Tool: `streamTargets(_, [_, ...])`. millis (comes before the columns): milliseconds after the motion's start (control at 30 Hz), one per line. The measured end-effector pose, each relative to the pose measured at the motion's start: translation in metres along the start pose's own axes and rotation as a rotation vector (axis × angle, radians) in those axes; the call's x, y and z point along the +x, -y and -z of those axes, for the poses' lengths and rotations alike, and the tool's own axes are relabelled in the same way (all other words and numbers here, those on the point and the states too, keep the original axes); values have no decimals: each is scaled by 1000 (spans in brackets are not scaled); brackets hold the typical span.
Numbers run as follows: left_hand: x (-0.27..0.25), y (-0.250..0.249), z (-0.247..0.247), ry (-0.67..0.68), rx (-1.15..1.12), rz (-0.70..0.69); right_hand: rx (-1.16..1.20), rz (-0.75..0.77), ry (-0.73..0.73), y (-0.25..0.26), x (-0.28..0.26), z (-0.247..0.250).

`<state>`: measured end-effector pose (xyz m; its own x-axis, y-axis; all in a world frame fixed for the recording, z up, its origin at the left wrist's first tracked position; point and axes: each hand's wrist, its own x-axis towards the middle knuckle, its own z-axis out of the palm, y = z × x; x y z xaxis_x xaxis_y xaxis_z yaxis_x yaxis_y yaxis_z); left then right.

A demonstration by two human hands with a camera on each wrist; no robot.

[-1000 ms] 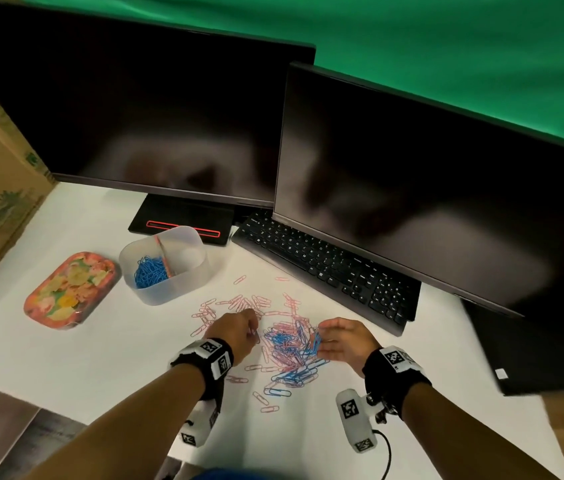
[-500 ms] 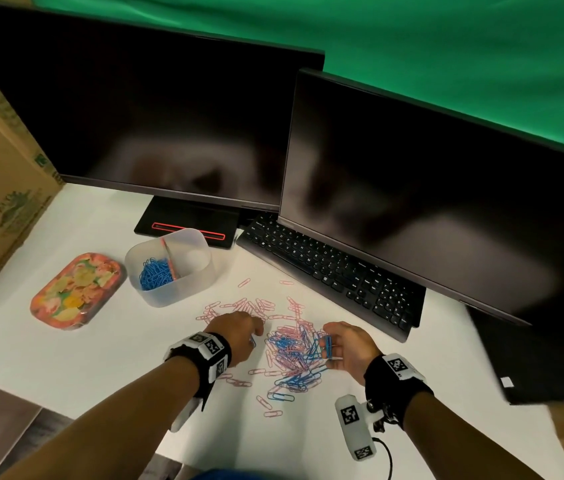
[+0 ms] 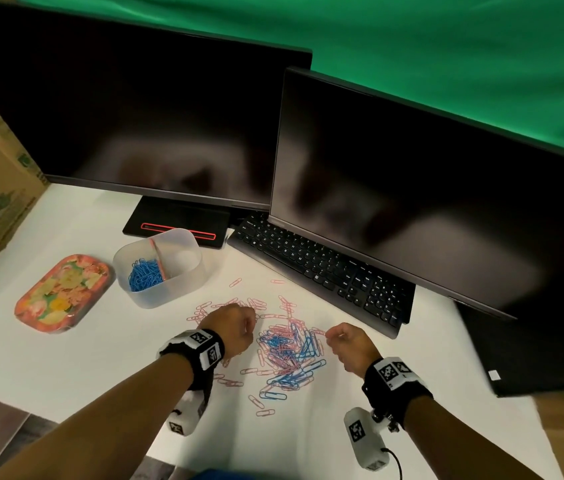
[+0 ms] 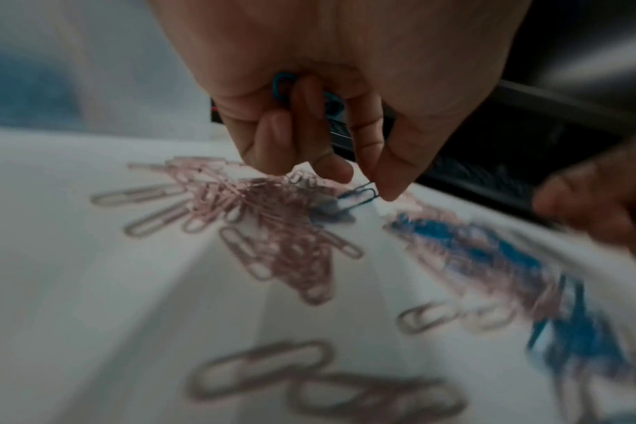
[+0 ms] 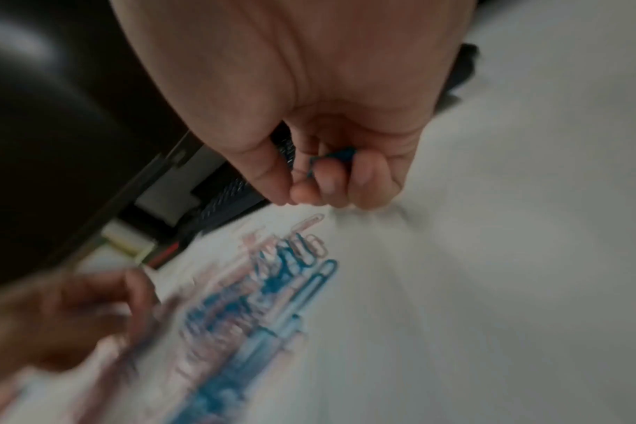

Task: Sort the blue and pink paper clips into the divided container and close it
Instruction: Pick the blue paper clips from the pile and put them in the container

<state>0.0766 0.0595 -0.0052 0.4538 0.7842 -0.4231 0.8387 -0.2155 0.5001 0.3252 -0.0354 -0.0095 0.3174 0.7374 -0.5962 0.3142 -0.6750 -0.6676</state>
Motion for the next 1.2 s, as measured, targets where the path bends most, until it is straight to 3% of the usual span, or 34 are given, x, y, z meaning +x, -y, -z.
streamTargets(100, [-3, -4, 1, -104, -298, 77, -516, 247, 40, -6, -10, -1])
streamTargets(200, [-3, -6, 4, -223, -477, 122, -804, 393, 95, -14, -21, -7])
streamTargets(333, [3, -4, 8, -238, -697, 164, -895, 472, 72, -21, -21, -10])
streamTargets(500, [3, -4, 19, -168, -1063, 288, -946, 445, 89, -24, -22, -10])
streamTargets(633, [0, -1, 26, -138, -1466, 320, -814, 417, 127, -18, -27, -9])
streamTargets(800, [-17, 10, 45, -130, -1823, 358, -278, 335, 180, 45, -24, -19])
streamTargets(1000, [-43, 35, 95, -244, -1844, 311, 65, 268, 359, 159, -6, -90])
streamTargets(1100, [-50, 58, 122, -315, -1822, 310, 70, 282, 439, 208, 2, -139])
streamTargets(1200, [-48, 79, 141, -397, -1764, 408, 17, 261, 466, 246, 7, -178])
